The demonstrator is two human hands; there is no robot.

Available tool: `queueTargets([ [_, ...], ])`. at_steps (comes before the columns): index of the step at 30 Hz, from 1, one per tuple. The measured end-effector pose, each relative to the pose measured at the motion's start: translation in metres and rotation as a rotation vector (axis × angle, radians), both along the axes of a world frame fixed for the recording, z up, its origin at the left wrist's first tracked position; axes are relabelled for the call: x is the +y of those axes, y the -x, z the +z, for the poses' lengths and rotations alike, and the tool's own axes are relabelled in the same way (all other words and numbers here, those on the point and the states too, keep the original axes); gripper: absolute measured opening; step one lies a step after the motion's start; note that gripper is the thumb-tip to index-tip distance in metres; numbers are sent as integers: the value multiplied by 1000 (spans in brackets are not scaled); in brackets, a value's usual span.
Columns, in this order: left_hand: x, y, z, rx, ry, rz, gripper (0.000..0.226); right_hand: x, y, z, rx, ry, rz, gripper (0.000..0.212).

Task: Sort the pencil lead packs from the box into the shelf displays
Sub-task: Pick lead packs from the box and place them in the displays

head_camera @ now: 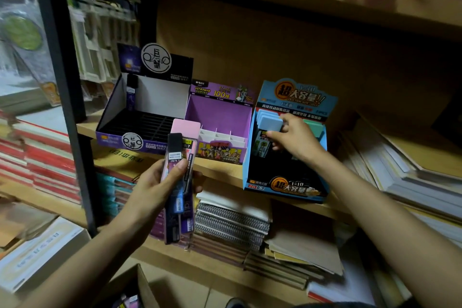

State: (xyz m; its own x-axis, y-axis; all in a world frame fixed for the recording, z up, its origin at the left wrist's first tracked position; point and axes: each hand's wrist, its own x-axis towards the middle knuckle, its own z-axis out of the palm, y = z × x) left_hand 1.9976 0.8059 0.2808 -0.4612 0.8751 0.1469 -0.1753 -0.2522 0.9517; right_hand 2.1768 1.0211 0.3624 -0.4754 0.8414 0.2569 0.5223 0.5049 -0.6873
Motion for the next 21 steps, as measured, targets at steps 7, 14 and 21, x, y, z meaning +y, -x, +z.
queueTargets([
  [7,-2,-3,3,-5,-2,-10,36,-9,4,-9,-293,-435,-175,26],
  [14,-8,-6,7,9,-7,-38,39,-28,-3,-9,-453,-478,-331,42],
  [21,-12,-12,12,57,-4,-102,36,-109,38,-11,286,209,251,18],
])
